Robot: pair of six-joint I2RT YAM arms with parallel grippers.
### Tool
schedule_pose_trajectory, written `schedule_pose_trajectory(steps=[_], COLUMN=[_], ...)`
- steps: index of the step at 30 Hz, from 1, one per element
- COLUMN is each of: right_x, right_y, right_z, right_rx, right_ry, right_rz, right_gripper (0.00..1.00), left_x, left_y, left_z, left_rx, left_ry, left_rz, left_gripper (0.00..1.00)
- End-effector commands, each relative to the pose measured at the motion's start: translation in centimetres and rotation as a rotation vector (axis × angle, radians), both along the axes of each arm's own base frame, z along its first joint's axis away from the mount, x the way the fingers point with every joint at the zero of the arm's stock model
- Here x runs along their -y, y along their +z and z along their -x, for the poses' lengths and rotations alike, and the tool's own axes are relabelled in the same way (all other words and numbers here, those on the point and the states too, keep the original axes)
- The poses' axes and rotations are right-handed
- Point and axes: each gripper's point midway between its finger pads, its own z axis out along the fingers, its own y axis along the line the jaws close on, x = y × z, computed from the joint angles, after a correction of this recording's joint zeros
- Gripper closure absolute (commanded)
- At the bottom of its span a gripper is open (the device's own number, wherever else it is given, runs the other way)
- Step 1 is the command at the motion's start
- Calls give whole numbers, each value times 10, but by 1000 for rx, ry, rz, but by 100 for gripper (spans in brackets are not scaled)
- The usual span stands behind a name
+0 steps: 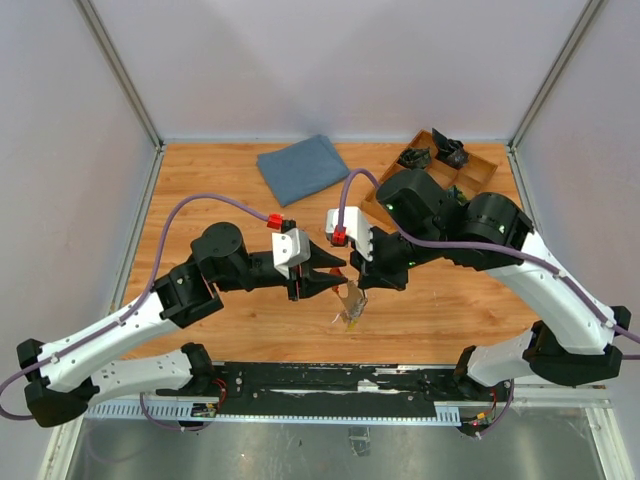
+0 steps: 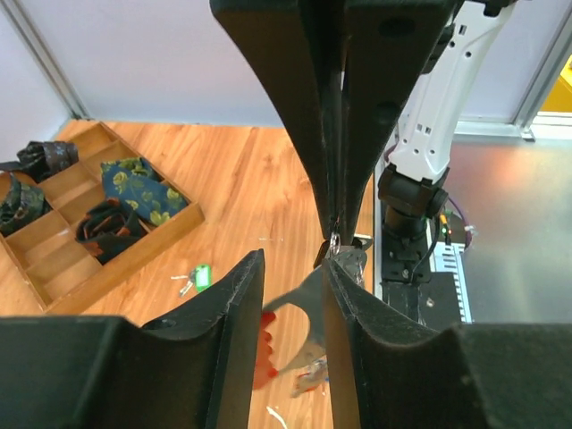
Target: Put the keys on the keyring
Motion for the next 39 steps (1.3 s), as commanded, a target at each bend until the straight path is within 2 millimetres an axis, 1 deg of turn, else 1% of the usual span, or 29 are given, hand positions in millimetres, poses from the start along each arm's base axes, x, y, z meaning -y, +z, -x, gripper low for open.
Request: schedule_pose_trajectory(steps=[1,6,12,17,24,32,39], right_x=[7,5,2,1,2,-2,-5], right_y=[4,2,0,-1,-5,-1,4], right_z=[0,-2,-4,-7,-8,-8,-9], right_rx=[-11,-16,-20,-18,-19,-20,-7], right_ry=[-21,-25,-35,-51,-56,-52,-66], right_rz=[22,32,41,49,62,39,-4], right_gripper=[100,100,100,100,100,100,100], left_x=[3,8,16,21,18,21,21], left_y=[8,8,5,2,3,1,-1], left_z=[5,8,14,18,15,16,15], left_rx=[24,16,8,2,9,4,2], left_ry=[-36,-60,-93,-110,-80,-92,-85], left_rz=[-8,-5,-10,-18,-14,-19,-22], left_gripper=[62,61,65,65,65,81,86])
